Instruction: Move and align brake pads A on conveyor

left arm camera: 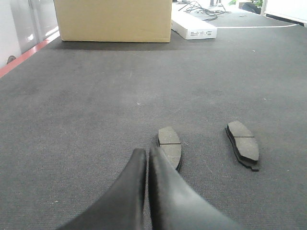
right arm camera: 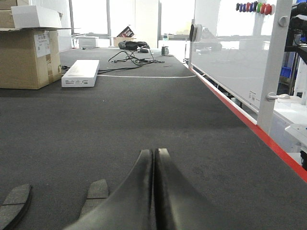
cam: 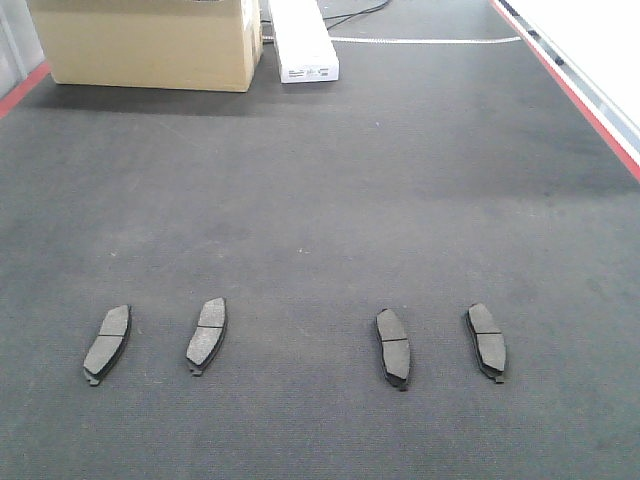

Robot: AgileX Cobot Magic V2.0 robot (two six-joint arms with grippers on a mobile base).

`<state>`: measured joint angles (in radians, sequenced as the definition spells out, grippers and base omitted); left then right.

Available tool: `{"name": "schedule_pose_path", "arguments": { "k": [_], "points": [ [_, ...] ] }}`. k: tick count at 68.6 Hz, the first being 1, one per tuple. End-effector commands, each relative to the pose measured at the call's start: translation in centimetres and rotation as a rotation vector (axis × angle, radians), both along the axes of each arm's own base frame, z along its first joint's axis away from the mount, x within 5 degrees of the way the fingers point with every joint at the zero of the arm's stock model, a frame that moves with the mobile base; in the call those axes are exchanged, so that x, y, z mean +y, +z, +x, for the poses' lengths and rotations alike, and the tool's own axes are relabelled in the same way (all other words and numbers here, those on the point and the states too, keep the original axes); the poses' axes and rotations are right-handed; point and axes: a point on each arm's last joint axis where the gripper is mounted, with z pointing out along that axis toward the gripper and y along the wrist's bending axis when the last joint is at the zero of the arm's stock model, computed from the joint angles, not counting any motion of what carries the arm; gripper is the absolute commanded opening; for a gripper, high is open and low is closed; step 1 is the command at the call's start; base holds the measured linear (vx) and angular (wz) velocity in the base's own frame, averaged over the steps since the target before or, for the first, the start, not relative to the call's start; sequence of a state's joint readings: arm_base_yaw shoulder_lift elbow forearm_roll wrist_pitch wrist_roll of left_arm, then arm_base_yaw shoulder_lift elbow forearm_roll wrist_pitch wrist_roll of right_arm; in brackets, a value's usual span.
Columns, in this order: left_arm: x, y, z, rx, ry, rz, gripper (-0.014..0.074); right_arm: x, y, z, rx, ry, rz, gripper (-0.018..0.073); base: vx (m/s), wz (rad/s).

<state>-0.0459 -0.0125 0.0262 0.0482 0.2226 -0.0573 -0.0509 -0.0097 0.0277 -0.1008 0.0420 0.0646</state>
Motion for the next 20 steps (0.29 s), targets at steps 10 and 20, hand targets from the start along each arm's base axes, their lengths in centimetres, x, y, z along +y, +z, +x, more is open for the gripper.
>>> {"name": "schedule_pose_path", "arguments": {
  "k": [10, 20],
  "points": [
    [-0.08, 0.17, 0.03, -0.071, -0.010, -0.012, -0.0006, 0.04, 0.34, -0.09, -0.078, 0.000, -0.017, -0.0012, 0.00, 0.00],
    [-0.08, 0.17, 0.03, -0.071, -0.010, -0.012, -0.0006, 0.04, 0.34, -0.09, -0.078, 0.000, -0.017, -0.0012, 0.00, 0.00]
  ]
}}
